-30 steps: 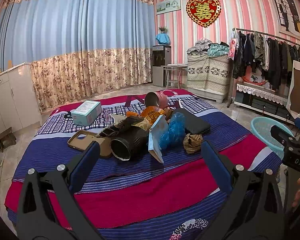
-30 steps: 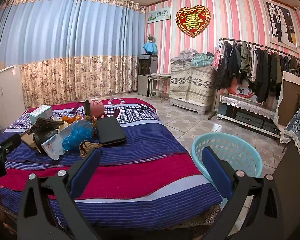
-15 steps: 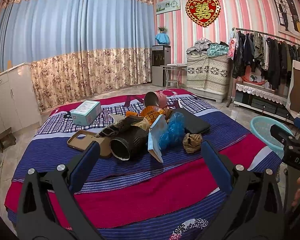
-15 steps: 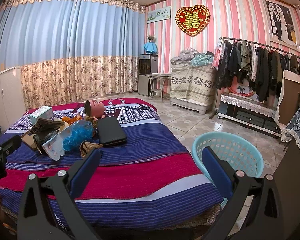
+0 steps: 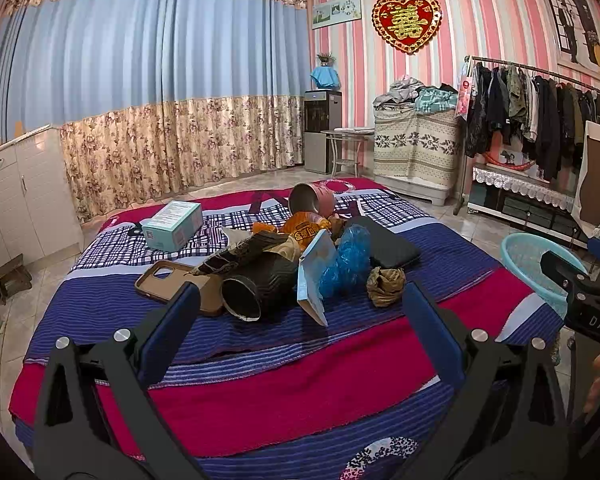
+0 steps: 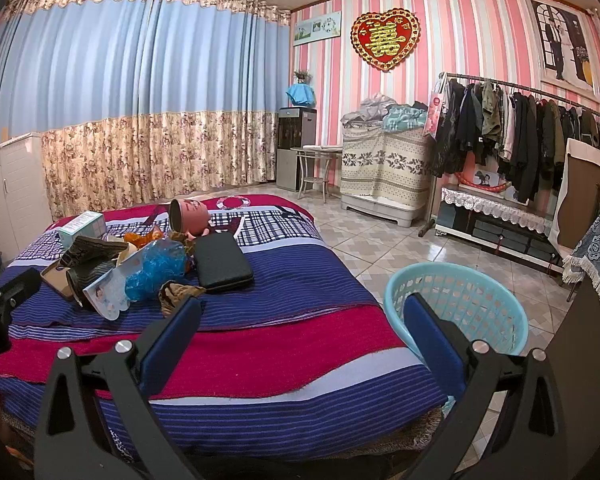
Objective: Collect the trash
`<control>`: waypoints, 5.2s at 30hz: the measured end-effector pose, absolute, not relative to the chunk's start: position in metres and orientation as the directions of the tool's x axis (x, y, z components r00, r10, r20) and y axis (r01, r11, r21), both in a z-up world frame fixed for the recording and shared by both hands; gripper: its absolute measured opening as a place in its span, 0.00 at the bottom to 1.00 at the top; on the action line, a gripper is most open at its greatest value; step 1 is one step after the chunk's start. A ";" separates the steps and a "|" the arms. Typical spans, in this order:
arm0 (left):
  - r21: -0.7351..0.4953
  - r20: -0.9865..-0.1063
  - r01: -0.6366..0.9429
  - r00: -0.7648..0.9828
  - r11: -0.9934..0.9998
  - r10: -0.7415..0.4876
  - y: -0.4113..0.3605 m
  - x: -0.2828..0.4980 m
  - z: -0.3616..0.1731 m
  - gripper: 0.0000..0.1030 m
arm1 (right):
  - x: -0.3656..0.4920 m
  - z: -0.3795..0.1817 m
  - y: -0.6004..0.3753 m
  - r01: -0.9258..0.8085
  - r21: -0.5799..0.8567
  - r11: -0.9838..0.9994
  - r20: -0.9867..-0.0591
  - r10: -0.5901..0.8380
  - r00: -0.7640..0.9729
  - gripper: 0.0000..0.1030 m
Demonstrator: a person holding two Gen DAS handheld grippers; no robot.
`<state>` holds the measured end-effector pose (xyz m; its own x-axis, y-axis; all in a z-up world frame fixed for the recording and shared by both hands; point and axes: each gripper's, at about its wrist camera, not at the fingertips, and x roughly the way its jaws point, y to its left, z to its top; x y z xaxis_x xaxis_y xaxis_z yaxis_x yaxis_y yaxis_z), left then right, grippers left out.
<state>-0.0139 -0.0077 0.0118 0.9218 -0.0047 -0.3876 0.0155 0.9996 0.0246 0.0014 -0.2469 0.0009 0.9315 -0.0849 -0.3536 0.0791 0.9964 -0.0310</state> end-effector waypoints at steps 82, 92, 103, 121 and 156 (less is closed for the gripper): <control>0.034 -0.561 -0.026 0.827 0.999 0.041 0.112 0.124 -0.021 0.11 | 0.164 -0.069 -0.145 -0.308 -0.046 0.950 -0.728 0.179 0.661 0.86; 0.001 -0.562 -0.061 0.826 0.998 0.051 0.111 0.113 -0.010 0.02 | 0.162 -0.069 -0.149 -0.411 0.083 0.908 -0.713 0.342 0.612 0.41; -0.004 -0.446 -0.023 0.895 1.000 0.019 0.070 0.107 0.043 0.01 | 0.140 -0.023 -0.240 -0.208 0.102 0.973 -0.600 0.227 0.768 0.41; -0.045 -0.396 0.311 0.867 0.949 -0.303 -0.127 0.134 0.059 0.01 | 0.097 0.000 -0.430 0.231 0.066 0.971 -0.519 -0.164 0.839 0.41; 0.003 -0.563 0.561 0.685 0.828 -0.462 -0.374 0.185 -0.030 0.52 | 0.093 -0.044 -0.523 0.452 0.159 0.878 -0.575 -0.290 0.765 0.41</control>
